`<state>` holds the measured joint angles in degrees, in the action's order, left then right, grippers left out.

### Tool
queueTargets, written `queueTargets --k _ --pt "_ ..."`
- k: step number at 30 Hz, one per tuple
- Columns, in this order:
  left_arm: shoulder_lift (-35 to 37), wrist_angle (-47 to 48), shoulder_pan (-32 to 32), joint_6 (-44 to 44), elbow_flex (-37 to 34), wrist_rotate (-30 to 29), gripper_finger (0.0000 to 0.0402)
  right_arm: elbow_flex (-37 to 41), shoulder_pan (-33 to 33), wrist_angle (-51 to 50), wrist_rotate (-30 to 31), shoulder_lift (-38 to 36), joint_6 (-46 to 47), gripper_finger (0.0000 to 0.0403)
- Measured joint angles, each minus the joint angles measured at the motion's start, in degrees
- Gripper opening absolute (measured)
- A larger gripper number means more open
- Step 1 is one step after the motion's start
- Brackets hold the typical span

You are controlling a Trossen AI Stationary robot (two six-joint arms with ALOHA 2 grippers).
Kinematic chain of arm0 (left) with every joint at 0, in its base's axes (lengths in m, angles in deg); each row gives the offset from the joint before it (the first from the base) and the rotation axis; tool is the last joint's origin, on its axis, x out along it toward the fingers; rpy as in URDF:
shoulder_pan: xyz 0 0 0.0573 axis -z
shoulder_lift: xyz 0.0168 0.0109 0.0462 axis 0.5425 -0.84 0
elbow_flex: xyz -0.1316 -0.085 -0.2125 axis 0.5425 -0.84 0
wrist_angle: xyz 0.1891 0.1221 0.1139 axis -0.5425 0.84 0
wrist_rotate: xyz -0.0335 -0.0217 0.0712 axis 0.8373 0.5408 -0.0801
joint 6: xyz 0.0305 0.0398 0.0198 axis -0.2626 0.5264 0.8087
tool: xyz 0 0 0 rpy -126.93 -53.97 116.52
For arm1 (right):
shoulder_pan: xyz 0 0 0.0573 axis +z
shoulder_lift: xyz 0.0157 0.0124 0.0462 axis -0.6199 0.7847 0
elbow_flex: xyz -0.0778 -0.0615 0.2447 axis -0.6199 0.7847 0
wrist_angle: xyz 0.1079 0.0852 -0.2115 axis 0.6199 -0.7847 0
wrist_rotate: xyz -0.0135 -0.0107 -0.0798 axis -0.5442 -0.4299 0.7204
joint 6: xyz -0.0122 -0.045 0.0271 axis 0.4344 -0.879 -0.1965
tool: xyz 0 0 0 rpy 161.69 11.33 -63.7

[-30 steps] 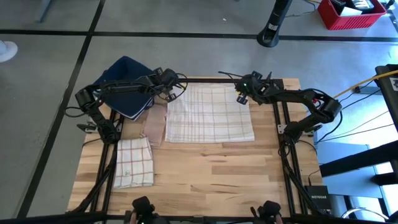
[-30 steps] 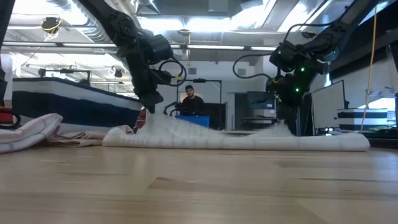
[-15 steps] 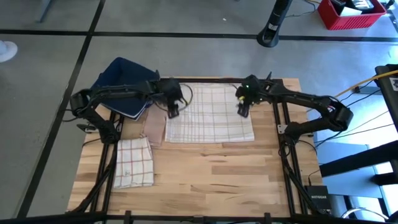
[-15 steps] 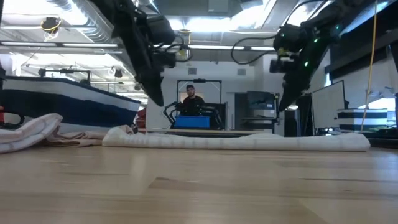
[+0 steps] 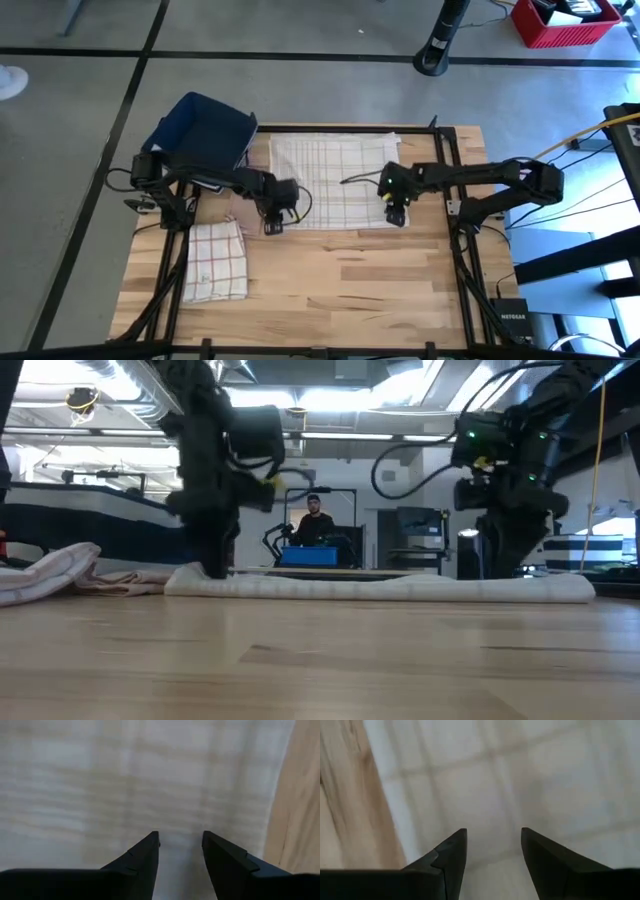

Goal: Fold towel
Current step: Fold the right white patterned towel

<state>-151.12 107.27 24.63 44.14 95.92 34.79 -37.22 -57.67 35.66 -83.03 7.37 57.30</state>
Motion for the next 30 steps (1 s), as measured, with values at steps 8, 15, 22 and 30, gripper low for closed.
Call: queueTargets --k 8,15,22,30 --pt "-2.33 -1.14 6.45 -8.89 -0.95 -0.45 0.0143 4.96 8.46 1.98 0.62 -0.2 12.77 0.019" --pt "-2.1 -1.41 14.06 -17.26 -1.02 0.28 0.0143 5.77 21.66 1.02 -3.14 -0.22 28.2 0.019" --pt "-1.32 0.42 21.37 -21.68 -0.02 9.82 0.0143 4.82 34.08 2.47 -4.56 -0.27 40.0 0.019" --pt "7.75 7.91 20.63 -20.52 7.49 8.76 0.0143 -4.92 36.29 -5.66 -4.35 -1.41 36.46 0.019"
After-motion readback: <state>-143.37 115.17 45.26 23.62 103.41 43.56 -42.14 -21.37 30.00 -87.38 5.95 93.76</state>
